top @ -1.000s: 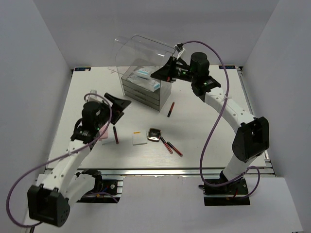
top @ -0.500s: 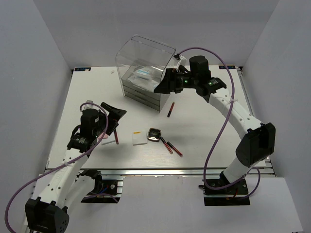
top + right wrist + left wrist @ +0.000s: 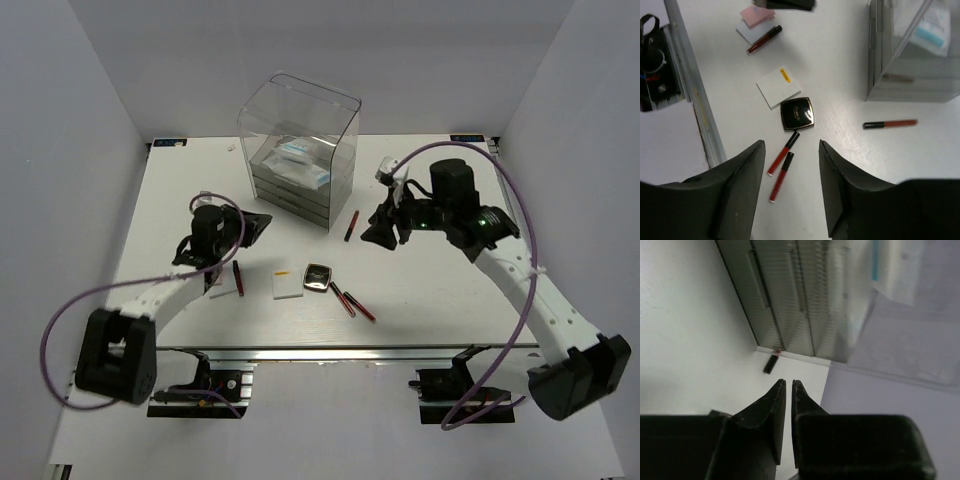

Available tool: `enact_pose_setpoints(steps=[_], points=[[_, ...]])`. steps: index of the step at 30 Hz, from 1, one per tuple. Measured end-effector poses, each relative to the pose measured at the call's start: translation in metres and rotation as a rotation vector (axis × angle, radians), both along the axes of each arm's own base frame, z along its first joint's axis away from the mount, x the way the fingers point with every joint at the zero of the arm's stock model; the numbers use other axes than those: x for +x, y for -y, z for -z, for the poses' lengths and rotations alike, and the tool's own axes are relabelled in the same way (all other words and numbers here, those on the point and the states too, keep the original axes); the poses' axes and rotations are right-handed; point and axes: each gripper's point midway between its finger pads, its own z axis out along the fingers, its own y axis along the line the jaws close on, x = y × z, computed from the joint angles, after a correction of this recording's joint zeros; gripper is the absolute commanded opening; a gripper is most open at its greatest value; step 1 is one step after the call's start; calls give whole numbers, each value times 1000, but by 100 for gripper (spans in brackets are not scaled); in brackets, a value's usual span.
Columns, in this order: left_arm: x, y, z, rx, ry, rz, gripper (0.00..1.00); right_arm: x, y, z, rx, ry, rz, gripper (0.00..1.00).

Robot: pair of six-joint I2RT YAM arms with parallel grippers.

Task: Organize the makeup

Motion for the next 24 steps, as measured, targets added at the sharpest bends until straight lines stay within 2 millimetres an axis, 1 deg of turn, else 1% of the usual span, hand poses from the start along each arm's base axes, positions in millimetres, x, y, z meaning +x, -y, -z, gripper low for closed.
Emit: enact_pose_setpoints(steps=[1, 2, 3, 4, 5, 7, 10, 13, 15, 21, 24], points=[[9, 4, 9, -18, -14, 3, 21, -5, 1, -5, 23, 34, -21, 40], [17, 8, 19, -26, -34, 8, 28, -9, 1, -10, 48, 68, -41, 22], [27, 12, 31, -34, -58, 13, 34, -11, 0, -14, 70, 92, -56, 16], [36, 16, 38, -43, -72, 19, 36, -13, -2, -15, 92, 101, -67, 16], [47, 20, 45, -49, -88, 22, 37, -13, -3, -14, 110, 107, -72, 19], [66, 26, 50, -55, -87, 27, 43, -12, -6, -6, 131, 97, -78, 29], [91, 33, 47, -60, -55, 30, 46, -9, -7, 7, 146, 73, -64, 34], [111, 38, 40, -70, -15, 33, 46, -4, -7, 8, 168, 72, -50, 34], [120, 40, 41, -73, 0, 34, 46, -1, -8, 6, 184, 79, -46, 33], [129, 42, 66, -75, -41, 38, 44, 6, -5, 2, 215, 89, -28, 32], [131, 43, 63, -75, -30, 42, 41, 9, -4, -1, 227, 95, -21, 32]])
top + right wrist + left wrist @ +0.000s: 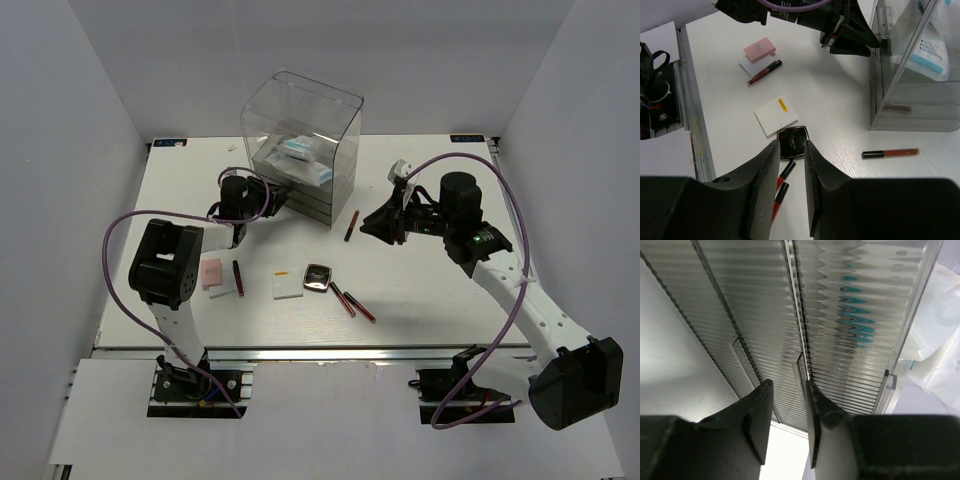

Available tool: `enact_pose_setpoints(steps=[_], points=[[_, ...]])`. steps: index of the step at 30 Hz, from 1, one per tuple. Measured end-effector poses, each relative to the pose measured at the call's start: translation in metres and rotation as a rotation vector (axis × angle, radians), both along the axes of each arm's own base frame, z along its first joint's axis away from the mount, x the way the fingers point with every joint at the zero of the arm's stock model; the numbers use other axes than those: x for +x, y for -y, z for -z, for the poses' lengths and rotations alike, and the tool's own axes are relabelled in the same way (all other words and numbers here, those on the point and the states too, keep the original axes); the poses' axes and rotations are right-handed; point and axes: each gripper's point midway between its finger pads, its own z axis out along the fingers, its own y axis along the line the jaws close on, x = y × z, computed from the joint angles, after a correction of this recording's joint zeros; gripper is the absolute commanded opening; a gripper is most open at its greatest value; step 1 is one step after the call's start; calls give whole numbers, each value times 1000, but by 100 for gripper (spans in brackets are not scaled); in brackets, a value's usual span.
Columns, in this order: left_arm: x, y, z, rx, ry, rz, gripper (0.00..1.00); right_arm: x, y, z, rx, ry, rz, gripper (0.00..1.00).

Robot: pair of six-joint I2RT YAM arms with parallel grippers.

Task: Organize the makeup

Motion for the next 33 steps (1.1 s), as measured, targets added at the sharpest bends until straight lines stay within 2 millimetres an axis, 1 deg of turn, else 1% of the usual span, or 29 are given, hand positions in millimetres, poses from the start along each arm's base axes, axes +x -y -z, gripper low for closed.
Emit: enact_pose_setpoints(steps=[1, 3, 5, 7, 10, 11, 15, 18, 21, 27, 29, 31, 32, 33], points=[[0, 0, 0, 0, 2, -1, 39, 1, 0, 0, 2, 2, 1, 32], [1, 0, -2, -3, 10, -2, 30, 1, 1, 2, 4, -6, 6, 32], [3, 1, -4, -8, 26, -2, 19, 0, 1, 5, 4, -17, 7, 32], [6, 2, -7, -15, 49, 1, 14, 0, 1, 6, 5, -21, 9, 31], [9, 3, -7, -27, 68, -1, 2, 0, 1, 7, 5, -24, 9, 31], [10, 3, -8, -32, 74, -3, 0, 0, 1, 7, 6, -23, 9, 31], [10, 2, -8, -45, 93, -10, 0, 1, 1, 7, 7, -22, 10, 30], [5, 0, -8, -44, 106, -16, 0, 2, 2, 8, 8, -21, 13, 30], [-10, -6, -8, -29, 106, -21, 0, 2, 3, 11, 7, -32, 21, 30], [-46, -20, -9, 16, 96, -32, 0, 2, 6, 27, -6, -83, 48, 31], [-58, -26, -8, 31, 91, -43, 0, 3, 6, 29, -11, -94, 61, 36], [-68, -30, -8, 44, 87, -51, 0, 6, 7, 33, -15, -107, 73, 46], [-71, -32, -9, 51, 86, -52, 2, 7, 7, 35, -18, -113, 78, 49], [-73, -33, -9, 57, 85, -55, 17, 8, 7, 37, -23, -120, 81, 52]])
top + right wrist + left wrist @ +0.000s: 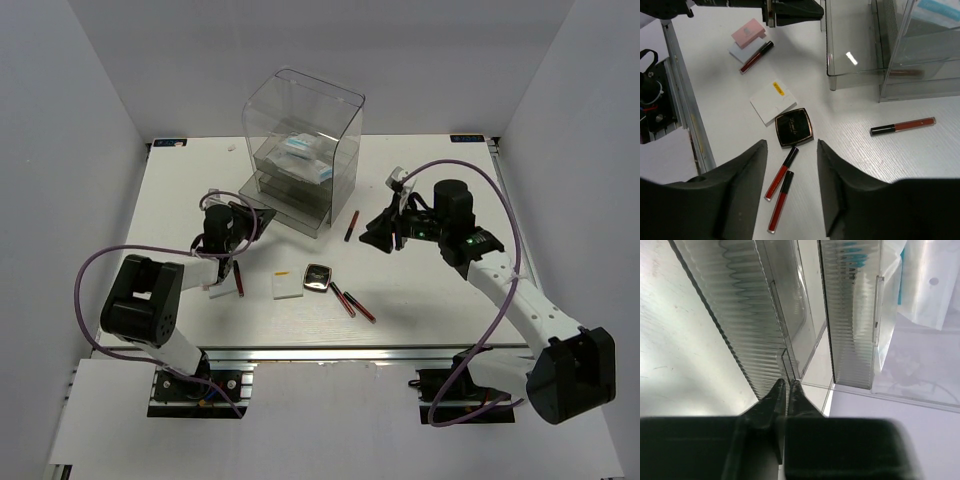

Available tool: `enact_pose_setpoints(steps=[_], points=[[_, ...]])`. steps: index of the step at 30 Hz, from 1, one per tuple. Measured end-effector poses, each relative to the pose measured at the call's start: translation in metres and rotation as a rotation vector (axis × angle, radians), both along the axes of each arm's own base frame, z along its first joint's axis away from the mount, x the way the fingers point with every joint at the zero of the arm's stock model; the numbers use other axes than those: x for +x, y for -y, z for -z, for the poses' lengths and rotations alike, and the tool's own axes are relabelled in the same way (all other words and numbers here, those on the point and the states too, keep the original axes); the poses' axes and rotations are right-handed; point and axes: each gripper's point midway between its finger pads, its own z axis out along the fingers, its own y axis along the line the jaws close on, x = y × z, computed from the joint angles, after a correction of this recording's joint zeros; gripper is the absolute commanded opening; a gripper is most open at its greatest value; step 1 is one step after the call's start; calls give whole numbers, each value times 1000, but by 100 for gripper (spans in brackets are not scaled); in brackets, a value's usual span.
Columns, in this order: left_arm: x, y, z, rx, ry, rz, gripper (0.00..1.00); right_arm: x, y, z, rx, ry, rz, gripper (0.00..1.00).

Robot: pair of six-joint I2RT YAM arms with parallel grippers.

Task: Organize the makeup

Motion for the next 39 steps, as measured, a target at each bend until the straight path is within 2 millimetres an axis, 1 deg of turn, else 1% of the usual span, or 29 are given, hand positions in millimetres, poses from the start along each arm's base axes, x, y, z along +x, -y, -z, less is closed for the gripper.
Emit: enact_pose_setpoints(steps=[1, 2, 3, 5, 7, 8, 9, 11, 13, 16, 19, 21, 23, 26, 29, 32, 37, 39], points=[[-1, -1, 1, 6, -2, -2, 24, 1, 0, 3, -5, -7, 1, 55], [-1, -1, 1, 17, 1, 1, 32, 2, 0, 6, -11, -15, 2, 57], [-2, -2, 3, 28, -3, 2, 49, 3, 0, 11, -19, -24, 3, 60], [-4, -3, 9, 46, -22, 6, 60, 5, 0, 19, -39, -41, 5, 61], [-6, -4, 13, 61, -38, 10, 68, 6, 1, 32, -69, -68, 8, 62], [-8, -5, 13, 69, -46, 10, 72, 6, 2, 39, -90, -80, 7, 63], [-10, -6, 12, 77, -51, 11, 73, 6, 3, 46, -112, -94, 9, 64], [-14, -7, 3, 91, -42, 11, 74, 2, 3, 60, -159, -116, 10, 64], [-20, -10, -13, 113, -14, 16, 74, -4, 1, 69, -204, -116, -2, 63], [-29, -17, -41, 166, 39, 17, 81, -15, -3, 80, -275, -101, -27, 63], [-43, -28, -66, 240, 79, -1, 97, -26, -3, 96, -372, -93, -43, 64], [-56, -41, -80, 293, 90, -36, 98, -33, -2, 110, -442, -102, -53, 63], [-73, -56, -90, 339, 92, -77, 98, -40, 1, 126, -507, -121, -66, 63], [-99, -75, -103, 389, 99, -132, 98, -56, 10, 151, -608, -150, -84, 61], [-122, -88, -110, 418, 104, -160, 98, -64, 16, 163, -665, -156, -88, 60], [-139, -93, -107, 431, 84, -160, 98, -71, 19, 173, -716, -159, -95, 59], [-159, -97, -80, 443, -1, -145, 98, -83, 16, 182, -757, -159, -123, 59], [-166, -98, -72, 442, -24, -143, 98, -87, 16, 185, -766, -162, -127, 58]])
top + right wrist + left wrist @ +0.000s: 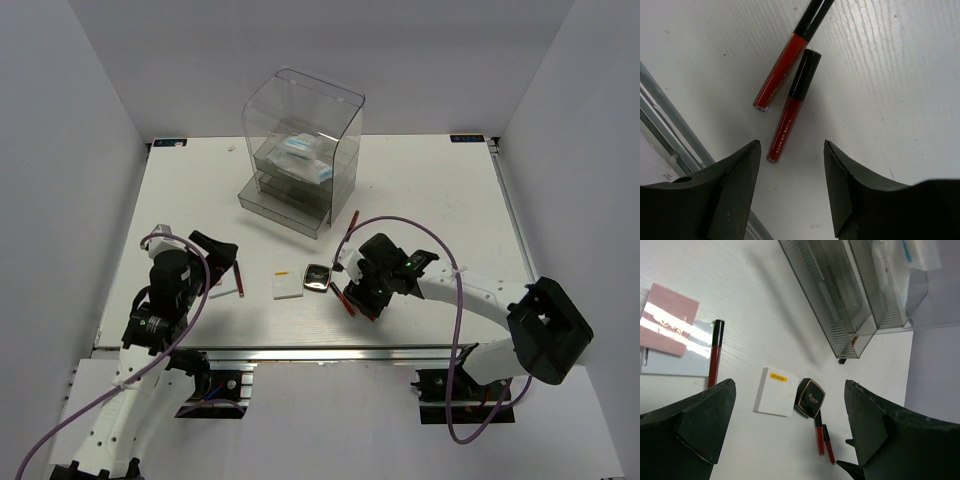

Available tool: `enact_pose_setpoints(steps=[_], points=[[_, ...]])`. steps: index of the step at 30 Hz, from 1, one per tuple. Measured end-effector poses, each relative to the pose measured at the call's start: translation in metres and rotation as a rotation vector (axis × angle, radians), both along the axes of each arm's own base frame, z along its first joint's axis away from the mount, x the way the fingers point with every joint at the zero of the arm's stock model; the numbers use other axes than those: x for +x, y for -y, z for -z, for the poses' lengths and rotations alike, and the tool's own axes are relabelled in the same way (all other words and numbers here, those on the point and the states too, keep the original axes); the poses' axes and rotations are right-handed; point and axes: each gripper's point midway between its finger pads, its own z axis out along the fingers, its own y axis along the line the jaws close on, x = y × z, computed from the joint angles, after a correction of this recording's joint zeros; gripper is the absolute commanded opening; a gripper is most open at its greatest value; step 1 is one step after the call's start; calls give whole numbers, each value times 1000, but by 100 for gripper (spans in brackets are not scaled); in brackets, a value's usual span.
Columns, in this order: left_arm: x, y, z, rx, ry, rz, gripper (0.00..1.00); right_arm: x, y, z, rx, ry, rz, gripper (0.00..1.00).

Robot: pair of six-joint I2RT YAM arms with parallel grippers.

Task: Organize the makeup

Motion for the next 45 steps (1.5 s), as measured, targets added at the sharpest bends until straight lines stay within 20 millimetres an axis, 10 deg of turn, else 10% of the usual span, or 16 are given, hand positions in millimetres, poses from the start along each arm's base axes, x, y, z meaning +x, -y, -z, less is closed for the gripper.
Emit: enact_pose_setpoints(steps=[25, 35, 41, 45], points=[[-16, 1, 16, -16, -63, 12, 98, 9, 10, 32, -160, 55, 103, 34], [-15, 17, 27, -24, -108, 103, 98, 22, 13, 30, -142, 95, 127, 0], [-17, 27, 32, -45, -118, 158, 98, 34, 10, 10, -62, 118, 98, 0], [-19, 31, 31, -56, -108, 185, 97, 50, -23, -40, 92, 190, 29, 0]])
